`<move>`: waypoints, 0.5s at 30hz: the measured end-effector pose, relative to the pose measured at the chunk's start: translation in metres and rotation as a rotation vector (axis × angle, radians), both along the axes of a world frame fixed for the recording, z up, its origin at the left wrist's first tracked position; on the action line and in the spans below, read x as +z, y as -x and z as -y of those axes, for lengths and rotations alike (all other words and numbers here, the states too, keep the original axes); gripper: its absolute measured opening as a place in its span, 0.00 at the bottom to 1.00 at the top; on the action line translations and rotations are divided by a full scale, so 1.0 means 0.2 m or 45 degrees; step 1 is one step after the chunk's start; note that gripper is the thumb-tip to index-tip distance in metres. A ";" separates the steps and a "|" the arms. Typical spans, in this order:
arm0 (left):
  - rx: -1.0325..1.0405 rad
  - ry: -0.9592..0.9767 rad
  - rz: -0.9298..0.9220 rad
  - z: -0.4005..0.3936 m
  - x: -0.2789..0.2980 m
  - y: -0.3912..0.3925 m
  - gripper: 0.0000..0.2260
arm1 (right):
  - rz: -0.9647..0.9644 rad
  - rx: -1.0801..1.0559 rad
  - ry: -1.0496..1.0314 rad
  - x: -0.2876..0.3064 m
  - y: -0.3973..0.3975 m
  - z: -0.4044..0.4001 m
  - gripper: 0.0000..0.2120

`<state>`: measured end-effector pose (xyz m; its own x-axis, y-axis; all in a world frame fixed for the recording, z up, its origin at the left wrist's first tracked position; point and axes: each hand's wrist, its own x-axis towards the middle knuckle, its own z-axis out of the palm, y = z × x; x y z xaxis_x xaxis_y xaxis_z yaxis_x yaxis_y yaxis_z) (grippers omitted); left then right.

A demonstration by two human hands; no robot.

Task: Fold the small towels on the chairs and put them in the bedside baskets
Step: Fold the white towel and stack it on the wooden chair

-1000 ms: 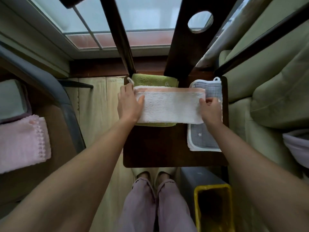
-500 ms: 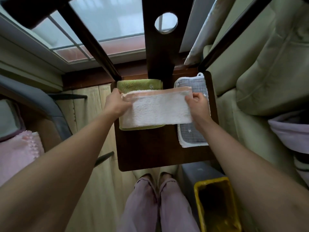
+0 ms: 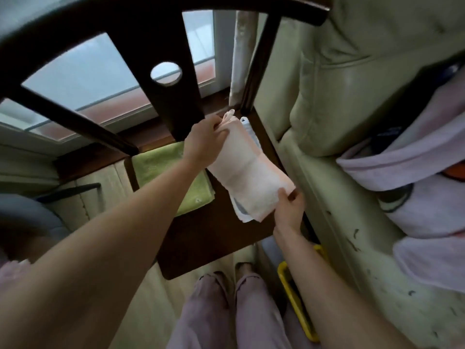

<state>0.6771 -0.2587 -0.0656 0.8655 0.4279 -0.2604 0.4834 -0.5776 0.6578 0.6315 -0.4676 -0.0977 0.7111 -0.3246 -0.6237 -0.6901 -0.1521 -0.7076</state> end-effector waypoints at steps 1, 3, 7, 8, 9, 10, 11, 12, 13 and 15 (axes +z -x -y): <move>-0.077 -0.020 0.004 0.04 -0.01 -0.05 0.09 | -0.021 -0.039 -0.014 -0.01 0.02 0.02 0.15; -0.190 -0.060 0.002 0.09 -0.05 -0.14 0.09 | -0.064 -0.089 -0.029 -0.05 0.05 0.04 0.13; -0.316 -0.161 -0.028 0.13 -0.14 -0.24 0.09 | -0.118 -0.208 -0.099 -0.11 0.09 0.01 0.04; -0.354 -0.202 -0.038 0.13 -0.16 -0.26 0.09 | -0.135 -0.215 -0.120 -0.13 0.09 0.01 0.04; -0.392 -0.243 -0.044 0.12 -0.17 -0.27 0.09 | -0.153 -0.221 -0.152 -0.13 0.10 0.00 0.03; -0.421 -0.280 -0.046 0.12 -0.19 -0.28 0.10 | -0.169 -0.221 -0.177 -0.13 0.11 -0.01 0.03; -0.442 -0.310 -0.046 0.11 -0.20 -0.28 0.10 | -0.176 -0.216 -0.182 -0.14 0.12 -0.02 0.03; -0.456 -0.337 -0.044 0.10 -0.21 -0.29 0.10 | -0.183 -0.206 -0.165 -0.14 0.13 -0.02 0.04; -0.468 -0.358 -0.043 0.08 -0.22 -0.29 0.10 | -0.190 -0.193 -0.148 -0.14 0.14 -0.03 0.06; -0.495 -0.390 -0.050 0.06 -0.24 -0.30 0.10 | -0.193 -0.155 -0.120 -0.14 0.15 -0.04 0.08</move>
<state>0.7362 -0.2713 -0.1127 0.9683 0.1373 -0.2087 0.2149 -0.8839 0.4153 0.6011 -0.4597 -0.1257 0.5659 -0.3375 -0.7523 -0.7989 0.0011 -0.6015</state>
